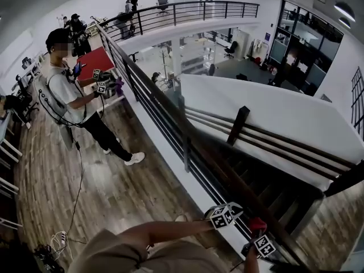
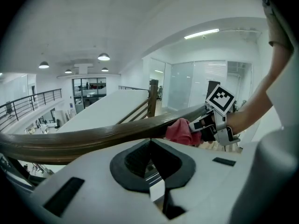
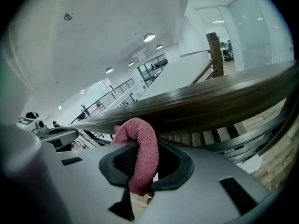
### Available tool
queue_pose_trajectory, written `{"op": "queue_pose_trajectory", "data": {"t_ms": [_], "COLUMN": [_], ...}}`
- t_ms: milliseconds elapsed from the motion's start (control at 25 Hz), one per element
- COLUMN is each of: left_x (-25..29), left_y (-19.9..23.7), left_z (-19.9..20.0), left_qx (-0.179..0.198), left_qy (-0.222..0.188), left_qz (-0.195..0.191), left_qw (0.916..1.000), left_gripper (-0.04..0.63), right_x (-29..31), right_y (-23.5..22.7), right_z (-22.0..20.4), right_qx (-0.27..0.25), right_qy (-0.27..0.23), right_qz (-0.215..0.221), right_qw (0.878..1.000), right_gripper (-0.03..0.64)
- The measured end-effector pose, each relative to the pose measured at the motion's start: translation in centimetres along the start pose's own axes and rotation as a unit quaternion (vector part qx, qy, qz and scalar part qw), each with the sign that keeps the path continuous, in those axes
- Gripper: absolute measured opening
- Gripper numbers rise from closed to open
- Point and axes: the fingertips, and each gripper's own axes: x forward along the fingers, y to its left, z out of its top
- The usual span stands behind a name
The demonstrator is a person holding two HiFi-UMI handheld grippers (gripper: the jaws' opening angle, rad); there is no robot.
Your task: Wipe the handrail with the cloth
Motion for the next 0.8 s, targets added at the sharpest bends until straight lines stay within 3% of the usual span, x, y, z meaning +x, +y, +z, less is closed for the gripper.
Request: {"op": "queue_pose_trajectory", "data": {"t_ms": [360,600,800], "left_x": [13.6,18.2,20.0], "left_y": [-13.0,-23.1,-29.9], "left_z": [3.0,4.9,8.0], "left_qx": [0.007,0.022,0.054], "left_qy": [0.001,0.003,0.002], "left_qz": [0.004,-0.05,-0.096], "left_qw": [1.0,0.9985,0.9939], "left_gripper": [0.017,0.017,0.017], "right_x": [-6.6,-13.3,-21.2], "right_y": [-23.3,-34.8,-45.2], "right_z": [2.8,2.4,3.1], "right_qx": [0.025,0.064,0.127], "right_qy": [-0.028,-0.048,-0.084], "right_qz": [-0.036,-0.115,-0.202], "right_qw": [0.999,0.99,0.968], "right_gripper": [0.072,0.072,0.072]}}
